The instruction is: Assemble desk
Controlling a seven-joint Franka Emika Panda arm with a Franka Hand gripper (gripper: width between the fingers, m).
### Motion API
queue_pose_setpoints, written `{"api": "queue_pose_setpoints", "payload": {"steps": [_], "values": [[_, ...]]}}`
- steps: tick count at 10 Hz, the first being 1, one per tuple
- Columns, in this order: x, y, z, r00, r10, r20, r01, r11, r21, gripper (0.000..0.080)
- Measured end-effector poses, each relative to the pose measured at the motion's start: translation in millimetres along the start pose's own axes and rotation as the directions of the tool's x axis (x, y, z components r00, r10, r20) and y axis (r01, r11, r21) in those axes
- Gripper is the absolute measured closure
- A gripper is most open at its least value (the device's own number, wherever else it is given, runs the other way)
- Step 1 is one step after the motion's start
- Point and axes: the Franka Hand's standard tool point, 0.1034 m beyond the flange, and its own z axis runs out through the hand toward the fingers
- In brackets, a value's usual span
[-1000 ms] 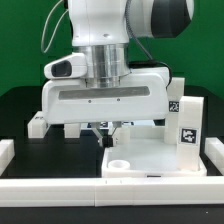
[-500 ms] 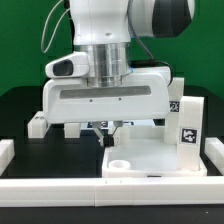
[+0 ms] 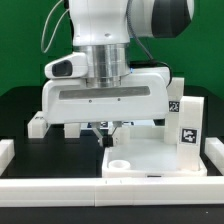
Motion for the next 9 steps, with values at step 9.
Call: {"api": "queue_pose_setpoints", "payload": {"steps": [9], "values": [[-0.4,-15.5,-17.0,0.989,0.117,0.094,-0.116,0.993,-0.017,0.0799]]}}
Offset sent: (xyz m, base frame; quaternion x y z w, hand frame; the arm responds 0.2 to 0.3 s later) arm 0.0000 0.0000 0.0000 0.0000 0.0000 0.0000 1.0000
